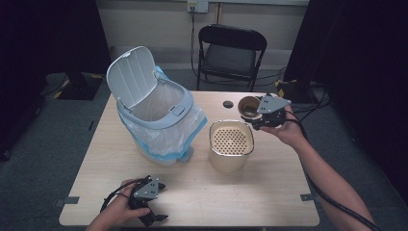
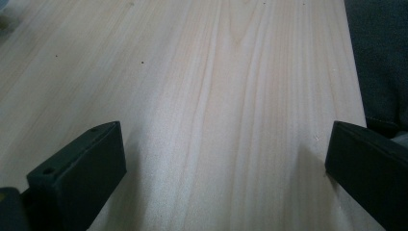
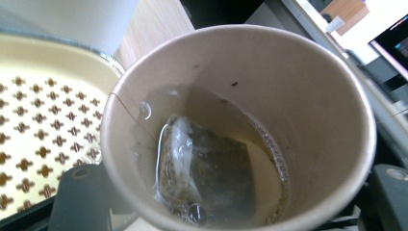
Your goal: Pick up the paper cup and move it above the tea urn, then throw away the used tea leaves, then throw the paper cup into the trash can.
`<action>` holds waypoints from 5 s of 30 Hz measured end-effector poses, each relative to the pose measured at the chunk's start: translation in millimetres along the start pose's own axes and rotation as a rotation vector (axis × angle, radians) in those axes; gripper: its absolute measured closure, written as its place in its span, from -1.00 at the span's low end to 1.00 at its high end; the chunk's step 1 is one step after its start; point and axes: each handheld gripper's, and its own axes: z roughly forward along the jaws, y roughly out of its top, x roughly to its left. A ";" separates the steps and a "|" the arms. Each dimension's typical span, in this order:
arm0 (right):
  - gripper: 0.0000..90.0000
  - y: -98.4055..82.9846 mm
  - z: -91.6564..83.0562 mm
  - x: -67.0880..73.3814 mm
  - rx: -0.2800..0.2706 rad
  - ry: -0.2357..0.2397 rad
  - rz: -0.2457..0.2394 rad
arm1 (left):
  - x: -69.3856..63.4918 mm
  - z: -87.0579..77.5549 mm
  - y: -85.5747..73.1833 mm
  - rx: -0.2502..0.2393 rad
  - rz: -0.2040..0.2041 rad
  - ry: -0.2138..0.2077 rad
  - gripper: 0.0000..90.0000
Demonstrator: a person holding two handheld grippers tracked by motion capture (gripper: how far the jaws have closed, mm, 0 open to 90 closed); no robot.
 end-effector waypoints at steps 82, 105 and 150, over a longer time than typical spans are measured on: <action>-0.38 38.1 5.7 -11.3 0.074 0.209 0.412 | 0.1 -1.4 0.9 0.019 0.005 0.004 -1.00; -0.38 77.4 10.8 -19.7 0.054 0.309 0.408 | -0.9 -0.2 0.0 -0.002 0.000 0.000 -1.00; -0.39 174.2 9.8 -40.4 0.026 0.378 0.350 | -1.8 -0.5 0.2 0.003 0.000 0.002 -1.00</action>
